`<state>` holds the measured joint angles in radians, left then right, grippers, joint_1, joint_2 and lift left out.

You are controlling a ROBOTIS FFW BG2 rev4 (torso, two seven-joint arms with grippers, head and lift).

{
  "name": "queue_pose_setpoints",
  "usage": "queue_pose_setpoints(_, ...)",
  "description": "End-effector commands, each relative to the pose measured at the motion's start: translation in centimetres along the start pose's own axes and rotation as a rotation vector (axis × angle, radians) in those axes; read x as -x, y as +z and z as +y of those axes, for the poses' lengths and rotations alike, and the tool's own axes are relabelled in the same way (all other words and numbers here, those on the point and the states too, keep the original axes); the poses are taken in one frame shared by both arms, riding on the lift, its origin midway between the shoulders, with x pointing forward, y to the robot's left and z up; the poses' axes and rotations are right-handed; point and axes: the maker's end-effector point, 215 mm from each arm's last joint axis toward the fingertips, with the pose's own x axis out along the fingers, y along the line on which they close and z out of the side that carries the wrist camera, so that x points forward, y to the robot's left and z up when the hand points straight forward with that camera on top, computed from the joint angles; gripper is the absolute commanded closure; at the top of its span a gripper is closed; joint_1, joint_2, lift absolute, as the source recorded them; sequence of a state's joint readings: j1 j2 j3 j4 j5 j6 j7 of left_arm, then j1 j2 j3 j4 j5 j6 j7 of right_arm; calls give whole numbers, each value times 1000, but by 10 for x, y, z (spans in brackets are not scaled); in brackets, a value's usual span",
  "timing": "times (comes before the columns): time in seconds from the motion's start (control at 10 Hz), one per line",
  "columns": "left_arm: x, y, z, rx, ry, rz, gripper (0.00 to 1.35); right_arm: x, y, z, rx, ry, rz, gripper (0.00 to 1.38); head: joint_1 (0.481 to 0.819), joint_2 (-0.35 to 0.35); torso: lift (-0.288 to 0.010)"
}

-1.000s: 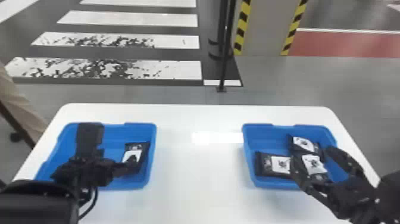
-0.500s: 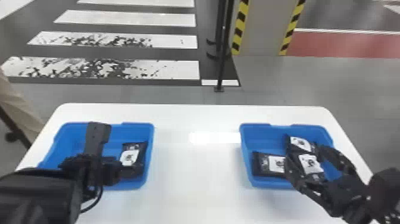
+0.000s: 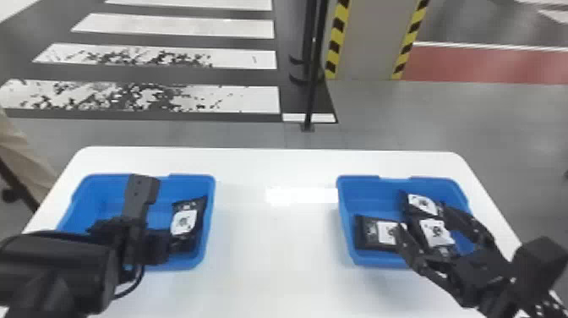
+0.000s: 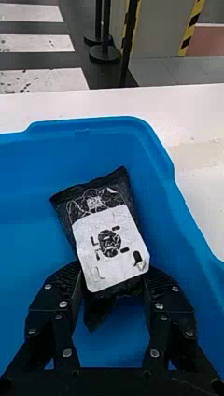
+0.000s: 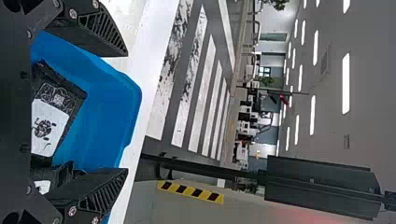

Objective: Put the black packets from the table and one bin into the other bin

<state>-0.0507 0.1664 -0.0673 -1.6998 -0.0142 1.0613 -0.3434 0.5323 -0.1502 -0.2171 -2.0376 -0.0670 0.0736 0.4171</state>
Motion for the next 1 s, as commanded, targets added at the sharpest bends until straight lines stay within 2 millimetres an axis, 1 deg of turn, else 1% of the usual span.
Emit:
queue_pose_setpoints(0.0, -1, 4, -3, -6, -9, -31, 1208, 0, -1, 0, 0, 1, 2, 150, 695, -68, -110)
queue_pose_setpoints(0.3, 2, 18, 2, -7, -4, -112, 1208, -1, -4, -1, -5, 6, 5, 150, 695, -73, -110)
queue_pose_setpoints(0.4, 9, 28, 6, 2, 1, -171, 1208, -3, -1, 1, -8, 11, -2, 150, 695, -70, -110)
queue_pose_setpoints(0.5, 26, 42, 11, 3, 30, -254, 1208, -9, 8, 5, -15, 23, -23, 150, 695, -68, -110)
queue_pose_setpoints(0.6, 54, 61, 20, -13, 92, -350, 1208, -13, 17, 8, -14, 34, -41, 150, 695, -56, -110)
queue_pose_setpoints(0.7, 84, 83, 29, -24, 143, -467, 1208, -16, 26, 12, -14, 46, -60, 150, 695, -38, -110)
queue_pose_setpoints(0.8, 110, 100, 31, -34, 165, -575, 1208, -20, 41, 22, -26, 69, -91, 150, 695, -15, -110)
queue_pose_setpoints(0.9, 126, 110, 20, -50, 153, -666, 1208, -28, 56, 35, -60, 106, -117, 150, 695, 7, -110)
